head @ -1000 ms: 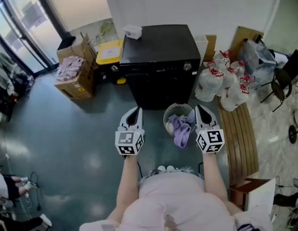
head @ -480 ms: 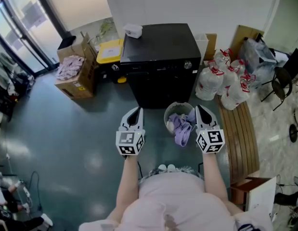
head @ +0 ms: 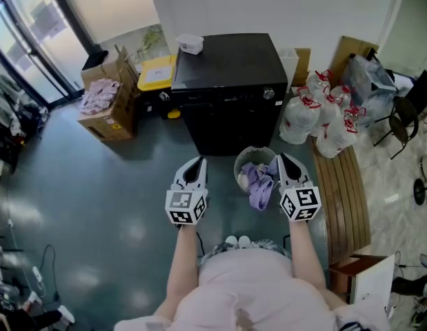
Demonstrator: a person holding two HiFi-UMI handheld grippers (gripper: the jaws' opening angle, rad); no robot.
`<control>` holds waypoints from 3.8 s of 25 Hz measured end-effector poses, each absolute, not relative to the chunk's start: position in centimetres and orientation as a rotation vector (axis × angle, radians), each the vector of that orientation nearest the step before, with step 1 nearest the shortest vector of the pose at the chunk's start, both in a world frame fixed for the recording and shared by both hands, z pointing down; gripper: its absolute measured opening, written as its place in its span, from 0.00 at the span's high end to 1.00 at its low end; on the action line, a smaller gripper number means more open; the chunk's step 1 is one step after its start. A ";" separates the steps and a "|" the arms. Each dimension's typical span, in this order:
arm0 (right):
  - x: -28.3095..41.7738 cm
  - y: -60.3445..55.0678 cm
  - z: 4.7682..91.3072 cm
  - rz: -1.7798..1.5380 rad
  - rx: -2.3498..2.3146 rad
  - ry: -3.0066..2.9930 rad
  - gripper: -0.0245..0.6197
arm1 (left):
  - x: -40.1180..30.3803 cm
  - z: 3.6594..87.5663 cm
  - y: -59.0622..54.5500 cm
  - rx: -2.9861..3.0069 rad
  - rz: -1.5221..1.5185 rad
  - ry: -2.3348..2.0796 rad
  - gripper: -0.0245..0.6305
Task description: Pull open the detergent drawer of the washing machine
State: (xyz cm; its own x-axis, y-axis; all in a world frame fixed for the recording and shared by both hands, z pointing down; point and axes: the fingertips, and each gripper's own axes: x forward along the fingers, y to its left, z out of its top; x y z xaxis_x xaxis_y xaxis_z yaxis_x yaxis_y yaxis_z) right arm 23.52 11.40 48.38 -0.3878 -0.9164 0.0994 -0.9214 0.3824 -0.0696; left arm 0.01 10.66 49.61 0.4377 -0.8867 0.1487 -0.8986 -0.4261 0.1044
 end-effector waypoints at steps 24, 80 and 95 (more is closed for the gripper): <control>22.2 11.5 48.2 0.304 1.724 -2.696 0.32 | -0.6 48.5 11.1 2.541 -0.021 -1.589 0.43; 8.8 -28.6 50.0 0.325 1.387 -2.810 0.33 | -10.0 50.8 -25.2 2.419 0.108 -1.794 0.43; 6.3 -30.8 50.7 0.359 1.448 -2.741 0.33 | -11.9 51.3 -29.6 2.468 0.153 -1.674 0.43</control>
